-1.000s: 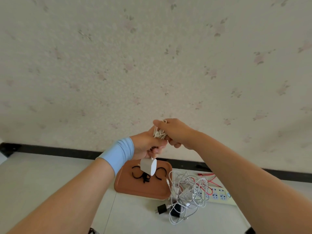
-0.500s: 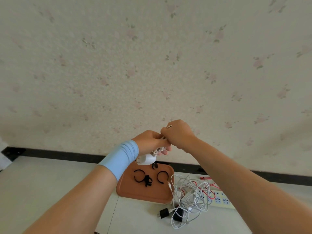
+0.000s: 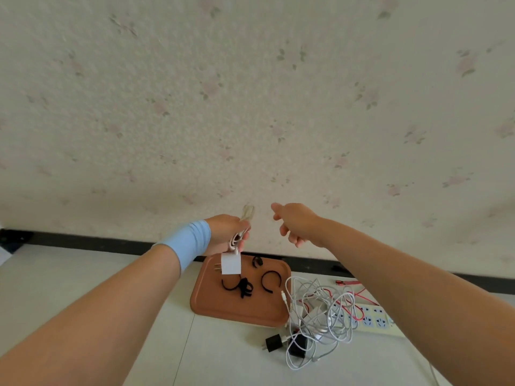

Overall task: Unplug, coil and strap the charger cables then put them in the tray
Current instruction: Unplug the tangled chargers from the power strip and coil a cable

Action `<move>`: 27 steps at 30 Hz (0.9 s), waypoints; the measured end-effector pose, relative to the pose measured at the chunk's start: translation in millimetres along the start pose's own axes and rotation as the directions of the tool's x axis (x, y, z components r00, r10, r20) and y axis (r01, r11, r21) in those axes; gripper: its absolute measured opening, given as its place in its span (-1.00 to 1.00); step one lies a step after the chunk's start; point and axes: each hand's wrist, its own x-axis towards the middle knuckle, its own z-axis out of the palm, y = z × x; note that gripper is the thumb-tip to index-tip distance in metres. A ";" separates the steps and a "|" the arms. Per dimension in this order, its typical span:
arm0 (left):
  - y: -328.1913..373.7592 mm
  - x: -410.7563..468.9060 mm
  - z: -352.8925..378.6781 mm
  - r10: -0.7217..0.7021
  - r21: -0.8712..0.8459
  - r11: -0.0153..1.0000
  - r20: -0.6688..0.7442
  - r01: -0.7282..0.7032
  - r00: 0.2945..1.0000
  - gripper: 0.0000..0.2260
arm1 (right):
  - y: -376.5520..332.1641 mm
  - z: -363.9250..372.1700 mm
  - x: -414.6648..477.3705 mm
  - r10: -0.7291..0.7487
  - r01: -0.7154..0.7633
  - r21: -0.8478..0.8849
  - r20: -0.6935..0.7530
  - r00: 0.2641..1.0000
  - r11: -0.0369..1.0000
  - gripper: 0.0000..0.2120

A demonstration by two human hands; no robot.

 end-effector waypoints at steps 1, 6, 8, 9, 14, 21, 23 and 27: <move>-5.3 5.6 -6.9 -0.027 -0.079 0.996 -0.004 0.027 1.000 -0.82 | 8.8 4.2 10.7 -0.015 0.015 -0.124 0.001 1.000 0.992 -0.65; -36.4 39.8 -22.7 -0.132 -0.236 0.962 0.034 0.137 0.991 -0.81 | 55.6 42.1 67.9 -0.081 0.106 -0.425 0.078 0.994 0.899 -0.75; -52.4 54.9 -22.0 -0.150 -0.257 0.954 0.022 0.151 0.988 -0.82 | 75.4 58.6 90.8 -0.048 0.112 -0.534 0.131 0.990 0.838 -0.71; -60.5 62.5 -20.8 -0.159 -0.264 0.952 0.011 0.157 0.987 -0.82 | 84.7 66.2 100.0 -0.028 0.112 -0.593 0.148 0.989 0.798 -0.72; -84.8 92.9 -30.4 -0.195 -0.278 0.947 -0.090 0.163 0.977 -0.80 | 125.9 93.6 142.2 -0.073 0.159 -0.709 0.150 0.986 0.687 -0.69; -100.0 107.7 -46.9 -0.193 -0.213 0.964 -0.153 0.158 0.969 -0.82 | 155.4 128.0 181.8 -0.124 0.204 -0.619 0.170 0.978 0.758 -0.67; -106.4 109.0 -47.0 -0.182 -0.188 0.971 -0.168 0.149 0.969 -0.84 | 159.6 134.9 185.1 -0.107 0.197 -0.606 0.181 0.978 0.770 -0.69; -115.4 108.6 -46.7 -0.176 -0.003 0.984 -0.179 0.178 0.968 -0.82 | 155.3 137.7 186.5 -0.125 0.192 -0.602 0.153 0.980 0.775 -0.71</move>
